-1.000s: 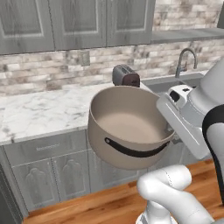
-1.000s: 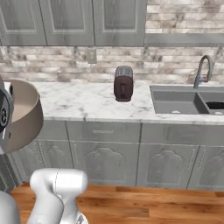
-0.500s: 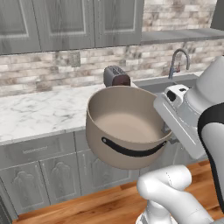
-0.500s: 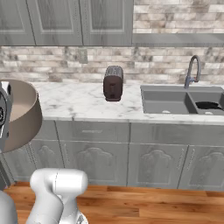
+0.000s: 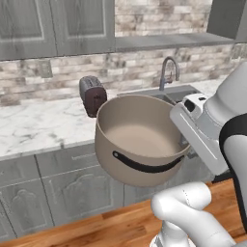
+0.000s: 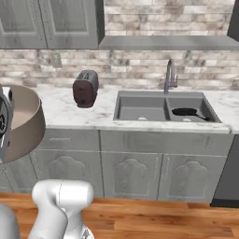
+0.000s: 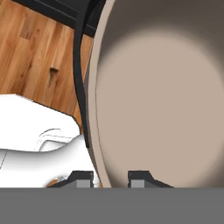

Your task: Move the pot and pan from the stove into the sink.

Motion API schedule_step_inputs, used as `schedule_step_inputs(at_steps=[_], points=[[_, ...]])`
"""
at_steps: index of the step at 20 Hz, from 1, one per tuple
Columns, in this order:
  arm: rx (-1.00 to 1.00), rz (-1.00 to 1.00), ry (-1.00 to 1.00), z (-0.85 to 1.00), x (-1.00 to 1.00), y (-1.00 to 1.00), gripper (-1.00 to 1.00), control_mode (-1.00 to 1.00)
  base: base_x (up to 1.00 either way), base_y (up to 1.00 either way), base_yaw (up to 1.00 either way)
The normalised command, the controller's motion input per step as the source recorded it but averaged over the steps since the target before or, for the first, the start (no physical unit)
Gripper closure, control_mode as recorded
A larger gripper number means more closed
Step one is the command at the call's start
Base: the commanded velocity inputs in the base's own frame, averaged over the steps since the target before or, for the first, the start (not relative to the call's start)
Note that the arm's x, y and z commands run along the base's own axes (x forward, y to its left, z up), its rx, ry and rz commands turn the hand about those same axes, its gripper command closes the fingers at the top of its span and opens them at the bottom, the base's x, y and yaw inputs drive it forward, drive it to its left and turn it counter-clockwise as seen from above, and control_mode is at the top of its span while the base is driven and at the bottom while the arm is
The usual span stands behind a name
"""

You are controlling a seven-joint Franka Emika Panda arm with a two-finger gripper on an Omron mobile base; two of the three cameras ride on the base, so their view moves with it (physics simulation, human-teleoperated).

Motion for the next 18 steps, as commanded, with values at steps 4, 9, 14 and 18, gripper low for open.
schedule_step_inputs(at_steps=[4, 9, 14, 18], points=[[0.00, 0.00, 0.00, 0.00, 0.00, 0.00, 1.00, 1.00, 0.28, -0.85, -0.01], [0.00, 0.00, 0.00, 0.00, 0.00, 0.00, 1.00, 1.00, 0.26, -0.86, -0.01], [0.00, 0.00, 0.00, 0.00, 0.00, 0.00, 1.00, 1.00, 0.24, -0.84, -0.01], [0.00, 0.00, 0.00, 0.00, 0.00, 0.00, 1.00, 1.00, 0.21, -0.79, -0.02]])
